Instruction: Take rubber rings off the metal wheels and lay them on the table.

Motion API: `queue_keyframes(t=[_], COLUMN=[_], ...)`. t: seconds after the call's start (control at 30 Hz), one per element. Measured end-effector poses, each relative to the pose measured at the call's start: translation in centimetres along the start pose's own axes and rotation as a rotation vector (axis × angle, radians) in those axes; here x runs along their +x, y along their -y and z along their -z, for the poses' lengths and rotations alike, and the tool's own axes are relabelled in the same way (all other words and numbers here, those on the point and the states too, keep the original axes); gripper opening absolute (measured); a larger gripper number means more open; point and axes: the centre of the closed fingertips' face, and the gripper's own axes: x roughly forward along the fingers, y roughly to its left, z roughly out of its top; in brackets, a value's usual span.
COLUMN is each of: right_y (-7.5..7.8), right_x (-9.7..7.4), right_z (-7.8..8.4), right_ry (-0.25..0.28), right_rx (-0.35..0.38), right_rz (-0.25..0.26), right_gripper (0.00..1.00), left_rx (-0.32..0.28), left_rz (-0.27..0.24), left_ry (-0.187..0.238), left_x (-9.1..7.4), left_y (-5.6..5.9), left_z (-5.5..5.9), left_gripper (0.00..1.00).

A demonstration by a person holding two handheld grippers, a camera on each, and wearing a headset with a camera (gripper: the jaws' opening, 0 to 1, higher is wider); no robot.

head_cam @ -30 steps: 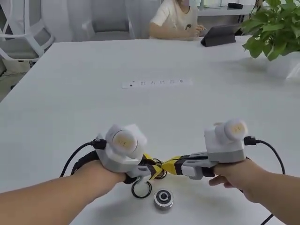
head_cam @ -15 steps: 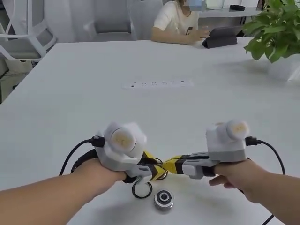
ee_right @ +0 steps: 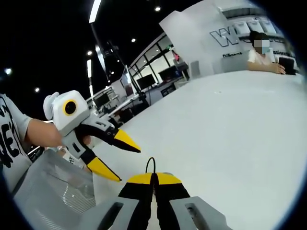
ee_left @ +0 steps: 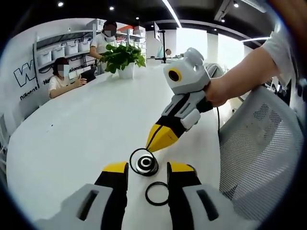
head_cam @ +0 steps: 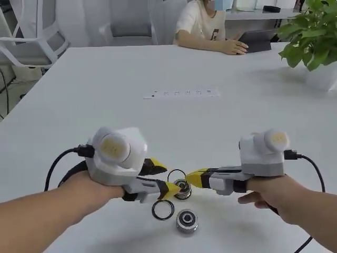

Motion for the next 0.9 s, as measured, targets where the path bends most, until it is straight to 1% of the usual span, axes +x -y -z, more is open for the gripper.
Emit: queue_keyframes(t=[0.07,0.3,0.4,0.6,0.77,0.9], right_y=[-0.3,-1.1,-1.9,-2.4,-2.9,-3.3], right_x=[0.0,0.0,0.0,0.1,0.3,0.5], right_z=[-0.2,-0.7,-1.1,-1.3,-1.1,-0.9], right_ry=[0.007,0.018,0.037,0.038,0.024,0.016], right_rx=[0.002,0.005,0.02,0.019,0.014,0.01], right_rz=[-0.011,-0.03,-0.052,-0.061,-0.073,-0.079], right_gripper=[0.0,0.0,0.0,0.0,0.0,0.0], left_rx=[-0.006,-0.02,-0.031,-0.045,-0.06,-0.056], left_rz=[-0.004,-0.01,-0.012,-0.021,-0.032,-0.034], left_ry=[0.007,0.034,0.047,0.065,0.071,0.058], left_x=[-0.6,-2.4,-3.5,-4.9,-5.7,-6.3], left_y=[-0.1,0.1,0.1,0.2,0.2,0.3], left_z=[0.0,-0.2,-0.3,-0.1,0.2,0.8], left_gripper=[0.3,0.37,0.4,0.44,0.49,0.51])
